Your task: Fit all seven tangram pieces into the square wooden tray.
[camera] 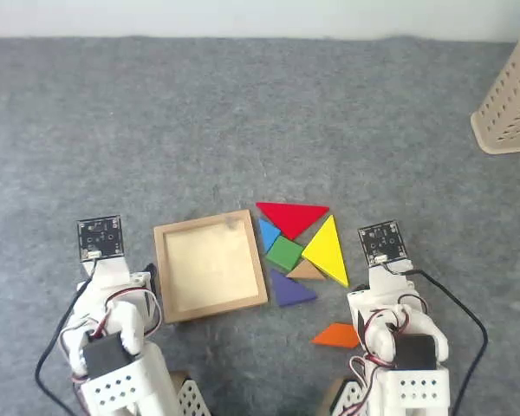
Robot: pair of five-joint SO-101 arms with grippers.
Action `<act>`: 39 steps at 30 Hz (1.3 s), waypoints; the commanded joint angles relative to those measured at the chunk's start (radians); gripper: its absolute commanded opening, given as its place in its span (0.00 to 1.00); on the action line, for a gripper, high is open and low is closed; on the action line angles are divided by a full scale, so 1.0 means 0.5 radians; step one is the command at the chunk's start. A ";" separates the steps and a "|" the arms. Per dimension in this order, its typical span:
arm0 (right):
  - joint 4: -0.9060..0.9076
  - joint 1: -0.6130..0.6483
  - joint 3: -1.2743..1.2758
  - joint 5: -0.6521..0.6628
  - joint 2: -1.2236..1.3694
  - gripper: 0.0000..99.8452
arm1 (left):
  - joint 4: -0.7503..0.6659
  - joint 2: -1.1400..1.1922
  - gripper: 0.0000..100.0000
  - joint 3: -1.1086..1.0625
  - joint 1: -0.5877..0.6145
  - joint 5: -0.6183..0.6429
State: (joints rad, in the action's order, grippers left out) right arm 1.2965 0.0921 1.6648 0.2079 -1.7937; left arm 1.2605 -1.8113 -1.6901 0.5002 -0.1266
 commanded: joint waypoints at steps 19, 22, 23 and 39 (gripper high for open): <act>-0.137 -0.161 0.021 0.743 -0.051 0.01 | 0.006 -0.021 0.23 0.011 -0.003 0.018; -0.152 -0.275 -0.058 1.043 -0.051 0.01 | 0.006 -0.021 0.23 0.011 -0.003 0.018; -0.140 -0.287 -0.086 1.016 -0.051 0.01 | 0.006 -0.021 0.23 0.011 -0.003 0.018; 0.100 0.087 -0.792 1.270 0.867 0.07 | 0.006 -0.021 0.23 0.011 -0.003 0.018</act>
State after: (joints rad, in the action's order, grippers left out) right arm 1.3180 0.0629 1.4239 0.8170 -1.5604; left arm 1.2605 -1.8113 -1.6901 0.5002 -0.1266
